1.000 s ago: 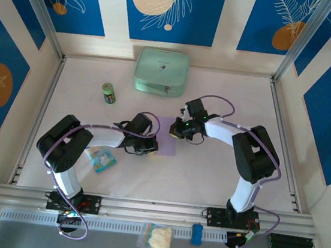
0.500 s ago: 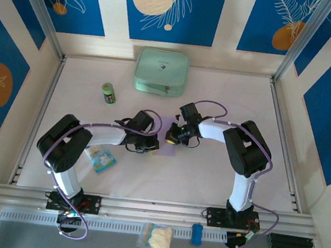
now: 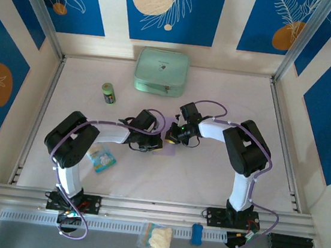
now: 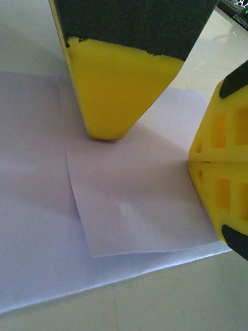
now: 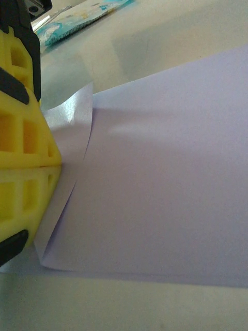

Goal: Fold a paper plane with a square sheet of paper (pick it up from the middle)
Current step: Fold the triangle a second time at the center of the table.

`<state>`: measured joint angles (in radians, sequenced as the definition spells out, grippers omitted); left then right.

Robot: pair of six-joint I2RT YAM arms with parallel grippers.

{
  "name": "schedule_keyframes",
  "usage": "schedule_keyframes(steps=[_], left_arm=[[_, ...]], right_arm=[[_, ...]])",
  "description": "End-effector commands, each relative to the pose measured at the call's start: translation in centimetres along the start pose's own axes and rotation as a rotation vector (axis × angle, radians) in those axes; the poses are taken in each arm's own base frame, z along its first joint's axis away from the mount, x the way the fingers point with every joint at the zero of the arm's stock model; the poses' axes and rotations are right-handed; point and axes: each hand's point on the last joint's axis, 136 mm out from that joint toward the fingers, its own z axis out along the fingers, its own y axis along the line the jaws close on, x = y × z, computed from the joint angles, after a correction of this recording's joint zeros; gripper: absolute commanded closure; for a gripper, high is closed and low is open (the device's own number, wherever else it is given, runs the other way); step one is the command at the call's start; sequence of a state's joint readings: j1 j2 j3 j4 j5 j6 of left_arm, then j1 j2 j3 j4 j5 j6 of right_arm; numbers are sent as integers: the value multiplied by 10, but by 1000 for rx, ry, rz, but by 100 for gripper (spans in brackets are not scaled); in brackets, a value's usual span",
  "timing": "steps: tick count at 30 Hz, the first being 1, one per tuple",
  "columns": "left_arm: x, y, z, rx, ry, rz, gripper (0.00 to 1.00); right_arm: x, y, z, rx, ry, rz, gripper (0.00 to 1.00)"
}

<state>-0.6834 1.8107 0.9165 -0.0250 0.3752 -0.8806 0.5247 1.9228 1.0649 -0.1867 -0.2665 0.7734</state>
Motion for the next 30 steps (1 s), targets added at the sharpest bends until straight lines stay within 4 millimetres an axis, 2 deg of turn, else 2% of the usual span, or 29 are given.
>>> schedule_keyframes(steps=[1, 10, 15, 20, 23, 25, 27, 30], left_arm=[[7, 10, 9, -19, 39, 15, 96], [57, 60, -5, -148, 165, 24, 99], [75, 78, -12, -184, 187, -3, 99], [85, 87, -19, -192, 183, -32, 99], [78, 76, -28, -176, 159, -13, 99], [65, 56, -37, -139, 121, 24, 99], [44, 29, -48, -86, 57, 70, 98], [16, -2, -56, -29, -37, 106, 94]], right_arm=[[19, -59, 18, 195, 55, 74, 100], [21, -76, 19, 262, 70, 88, 100], [21, -82, 20, 254, 69, 91, 100], [21, -82, 18, 249, 66, 92, 100], [21, -81, 18, 242, 67, 91, 100], [21, -77, 18, 233, 68, 85, 100], [19, -72, 18, 218, 64, 79, 100], [16, -62, 16, 193, 54, 69, 100]])
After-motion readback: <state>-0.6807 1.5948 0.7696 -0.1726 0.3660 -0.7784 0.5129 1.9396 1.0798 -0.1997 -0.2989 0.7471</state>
